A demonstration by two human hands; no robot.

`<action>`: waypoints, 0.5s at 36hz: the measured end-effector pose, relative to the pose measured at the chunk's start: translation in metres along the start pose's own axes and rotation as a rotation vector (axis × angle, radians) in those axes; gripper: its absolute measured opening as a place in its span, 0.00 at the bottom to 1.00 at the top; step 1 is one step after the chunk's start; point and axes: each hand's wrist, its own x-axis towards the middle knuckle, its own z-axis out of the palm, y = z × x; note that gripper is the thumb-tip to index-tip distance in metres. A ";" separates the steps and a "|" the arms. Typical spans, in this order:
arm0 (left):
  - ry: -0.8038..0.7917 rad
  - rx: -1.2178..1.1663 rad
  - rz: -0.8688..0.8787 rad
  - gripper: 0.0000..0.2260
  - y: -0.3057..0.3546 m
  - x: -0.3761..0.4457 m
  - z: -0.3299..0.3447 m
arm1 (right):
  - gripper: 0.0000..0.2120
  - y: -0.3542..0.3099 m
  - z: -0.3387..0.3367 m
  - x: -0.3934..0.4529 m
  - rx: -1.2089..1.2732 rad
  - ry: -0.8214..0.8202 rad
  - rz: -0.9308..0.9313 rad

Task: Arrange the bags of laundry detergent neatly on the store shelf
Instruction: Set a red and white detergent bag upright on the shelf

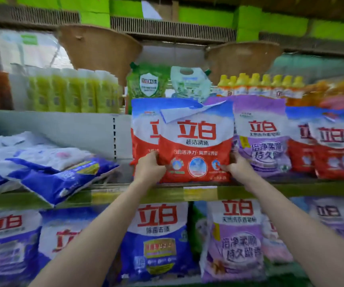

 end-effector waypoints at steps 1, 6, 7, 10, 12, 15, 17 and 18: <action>-0.014 -0.022 0.003 0.13 -0.002 -0.002 0.000 | 0.24 0.001 0.001 0.002 -0.036 0.009 0.002; -0.009 -0.063 0.017 0.15 -0.009 -0.010 0.000 | 0.25 -0.010 0.003 -0.014 -0.203 0.061 -0.038; -0.006 -0.061 0.018 0.14 -0.008 -0.011 0.000 | 0.25 -0.011 0.003 -0.017 -0.216 0.075 -0.054; -0.042 -0.101 -0.006 0.17 -0.003 -0.013 -0.002 | 0.25 -0.012 0.003 -0.022 -0.225 0.132 -0.071; -0.064 -0.105 -0.009 0.19 -0.001 -0.015 -0.004 | 0.25 -0.009 0.006 -0.025 -0.265 0.194 -0.092; -0.095 -0.107 0.003 0.18 -0.001 -0.016 -0.005 | 0.24 -0.007 0.014 -0.031 -0.306 0.298 -0.162; -0.119 -0.099 0.003 0.18 0.000 -0.016 -0.005 | 0.23 -0.009 0.018 -0.035 -0.407 0.362 -0.225; -0.122 -0.079 0.007 0.18 0.001 -0.017 -0.006 | 0.22 -0.012 0.020 -0.037 -0.469 0.369 -0.271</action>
